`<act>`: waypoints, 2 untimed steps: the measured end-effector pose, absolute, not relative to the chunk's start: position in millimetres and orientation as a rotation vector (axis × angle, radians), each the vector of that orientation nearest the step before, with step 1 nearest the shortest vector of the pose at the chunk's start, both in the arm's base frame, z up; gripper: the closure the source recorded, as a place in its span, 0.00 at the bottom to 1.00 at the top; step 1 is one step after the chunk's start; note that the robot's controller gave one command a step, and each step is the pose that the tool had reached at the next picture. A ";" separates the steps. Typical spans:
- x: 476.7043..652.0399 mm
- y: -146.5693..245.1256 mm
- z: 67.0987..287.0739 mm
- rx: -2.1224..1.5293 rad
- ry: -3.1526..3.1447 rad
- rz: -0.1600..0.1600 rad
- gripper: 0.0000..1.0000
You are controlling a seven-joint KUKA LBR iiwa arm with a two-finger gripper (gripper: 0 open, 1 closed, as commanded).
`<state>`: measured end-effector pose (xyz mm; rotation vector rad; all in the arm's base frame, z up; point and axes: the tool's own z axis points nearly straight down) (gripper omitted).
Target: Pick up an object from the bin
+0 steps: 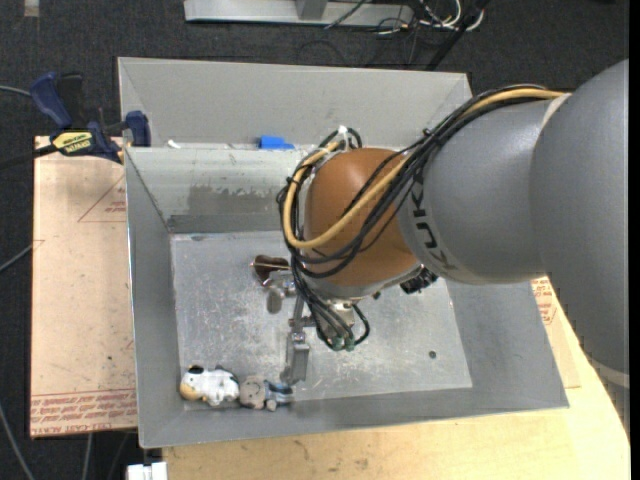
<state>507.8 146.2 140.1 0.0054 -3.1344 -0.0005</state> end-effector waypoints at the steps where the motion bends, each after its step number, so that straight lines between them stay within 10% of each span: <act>1: 509.9 145.6 144.1 0.000 -3.141 -0.002 0.00; 2: 505.9 197.1 124.8 0.180 -3.139 -0.001 0.00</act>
Offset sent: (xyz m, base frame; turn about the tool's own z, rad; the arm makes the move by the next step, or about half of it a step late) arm -0.0056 0.0813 -0.0268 -0.1796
